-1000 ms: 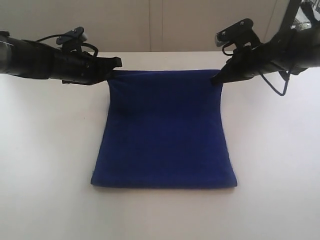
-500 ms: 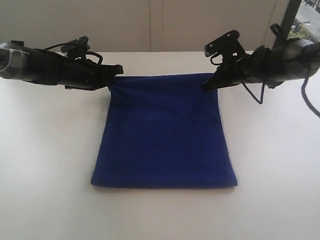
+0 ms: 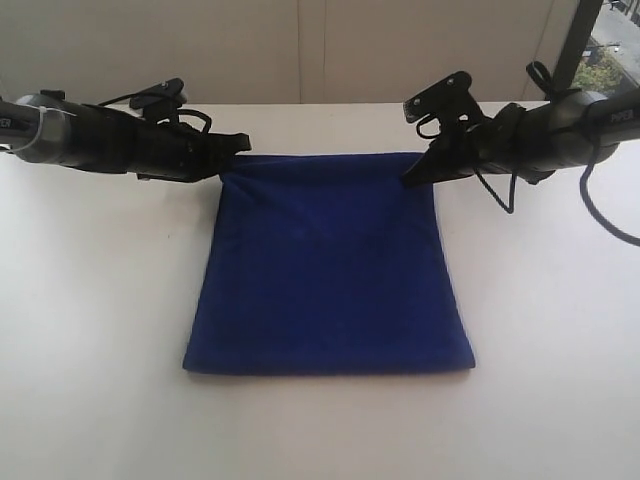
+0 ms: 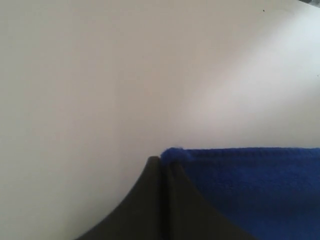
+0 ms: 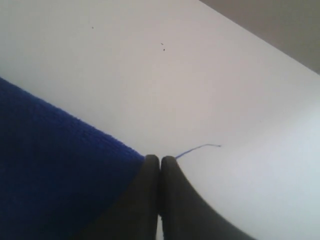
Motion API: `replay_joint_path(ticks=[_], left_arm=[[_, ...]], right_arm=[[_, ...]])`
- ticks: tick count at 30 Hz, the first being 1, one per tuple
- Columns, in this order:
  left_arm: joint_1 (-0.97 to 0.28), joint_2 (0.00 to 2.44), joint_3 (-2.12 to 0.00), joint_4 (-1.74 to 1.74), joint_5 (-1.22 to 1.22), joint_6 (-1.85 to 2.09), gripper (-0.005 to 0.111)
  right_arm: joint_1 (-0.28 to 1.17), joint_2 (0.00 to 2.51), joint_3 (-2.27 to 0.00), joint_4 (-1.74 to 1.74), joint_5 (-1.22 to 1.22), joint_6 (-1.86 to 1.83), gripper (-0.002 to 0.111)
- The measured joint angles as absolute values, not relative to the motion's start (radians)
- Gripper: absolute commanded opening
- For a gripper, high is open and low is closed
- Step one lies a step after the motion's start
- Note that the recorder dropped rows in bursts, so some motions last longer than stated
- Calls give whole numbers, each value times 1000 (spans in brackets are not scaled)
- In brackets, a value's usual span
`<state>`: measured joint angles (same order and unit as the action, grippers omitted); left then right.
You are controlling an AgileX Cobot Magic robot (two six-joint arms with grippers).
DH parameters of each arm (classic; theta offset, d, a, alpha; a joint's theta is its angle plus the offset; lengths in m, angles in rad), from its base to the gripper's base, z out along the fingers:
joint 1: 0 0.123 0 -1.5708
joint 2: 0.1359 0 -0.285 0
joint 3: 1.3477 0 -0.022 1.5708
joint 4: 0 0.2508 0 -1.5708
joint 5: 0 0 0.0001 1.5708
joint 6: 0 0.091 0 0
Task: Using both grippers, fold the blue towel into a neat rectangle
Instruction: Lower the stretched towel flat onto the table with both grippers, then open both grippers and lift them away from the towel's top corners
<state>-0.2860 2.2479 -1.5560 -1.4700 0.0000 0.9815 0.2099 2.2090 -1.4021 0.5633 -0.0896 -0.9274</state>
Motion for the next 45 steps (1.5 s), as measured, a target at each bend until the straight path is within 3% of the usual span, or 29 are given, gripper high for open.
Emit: replay_joint_path(ticks=[11, 15, 20, 25, 31, 39, 45], left_arm=[[-286, 2263, -1567, -1442, 0, 981, 0], [-286, 2269, -1568, -1442, 0, 981, 14], [-286, 2271, -1572, -1431, -26, 981, 40], [-283, 2271, -1572, -1422, -38, 984, 52], [-283, 2251, -1572, -1355, -41, 992, 53], [-283, 2122, -1574, -1259, -25, 1002, 53], [-283, 2091, -1576, -1252, 6, 1002, 53]], right_arm=[[210, 2209, -1402, 563, -101, -920, 0], [210, 2209, -1402, 563, -101, -920, 2], [208, 2209, -1402, 563, -104, -920, 24], [202, 2209, -1402, 563, -115, -918, 42], [202, 2195, -1402, 567, -73, -891, 41], [202, 2045, -1402, 571, 134, -835, 30], [202, 1952, -1402, 571, 285, -783, 30]])
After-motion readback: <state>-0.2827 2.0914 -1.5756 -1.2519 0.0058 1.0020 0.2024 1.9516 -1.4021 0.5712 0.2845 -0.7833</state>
